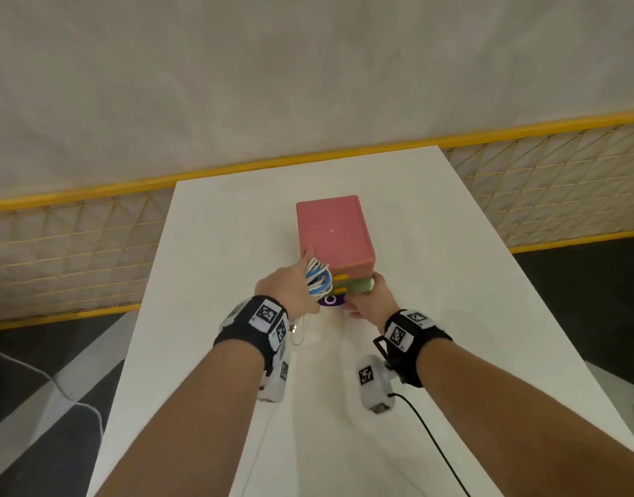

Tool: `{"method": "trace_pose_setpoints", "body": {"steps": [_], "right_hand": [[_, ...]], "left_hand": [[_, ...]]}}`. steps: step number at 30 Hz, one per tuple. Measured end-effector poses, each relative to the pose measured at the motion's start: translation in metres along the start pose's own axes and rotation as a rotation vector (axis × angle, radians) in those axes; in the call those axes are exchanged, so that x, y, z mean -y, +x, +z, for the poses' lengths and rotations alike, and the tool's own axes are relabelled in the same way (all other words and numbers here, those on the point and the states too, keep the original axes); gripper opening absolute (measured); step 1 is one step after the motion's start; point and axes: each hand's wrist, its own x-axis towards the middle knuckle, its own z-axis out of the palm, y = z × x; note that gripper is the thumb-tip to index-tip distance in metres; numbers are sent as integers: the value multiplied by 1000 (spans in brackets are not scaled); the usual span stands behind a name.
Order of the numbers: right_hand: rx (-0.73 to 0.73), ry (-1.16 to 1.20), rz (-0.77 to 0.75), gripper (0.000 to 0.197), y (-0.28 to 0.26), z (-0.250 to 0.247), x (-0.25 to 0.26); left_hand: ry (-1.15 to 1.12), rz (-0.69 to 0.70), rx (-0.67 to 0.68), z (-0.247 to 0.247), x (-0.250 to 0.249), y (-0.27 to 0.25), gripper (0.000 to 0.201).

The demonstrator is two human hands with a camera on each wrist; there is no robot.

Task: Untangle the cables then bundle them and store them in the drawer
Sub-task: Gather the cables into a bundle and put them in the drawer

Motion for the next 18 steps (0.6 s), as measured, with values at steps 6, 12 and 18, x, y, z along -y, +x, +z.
{"method": "trace_pose_setpoints", "body": {"steps": [6, 12, 18], "right_hand": [[-130, 332, 22, 49, 17, 15, -10], [-158, 370, -59, 48, -27, 11, -45], [-176, -121, 15, 73, -55, -7, -60]], "left_hand": [[28, 15, -25, 2, 0, 3, 109], [12, 67, -15, 4, 10, 2, 106], [-365, 53, -144, 15, 22, -19, 85]]}}
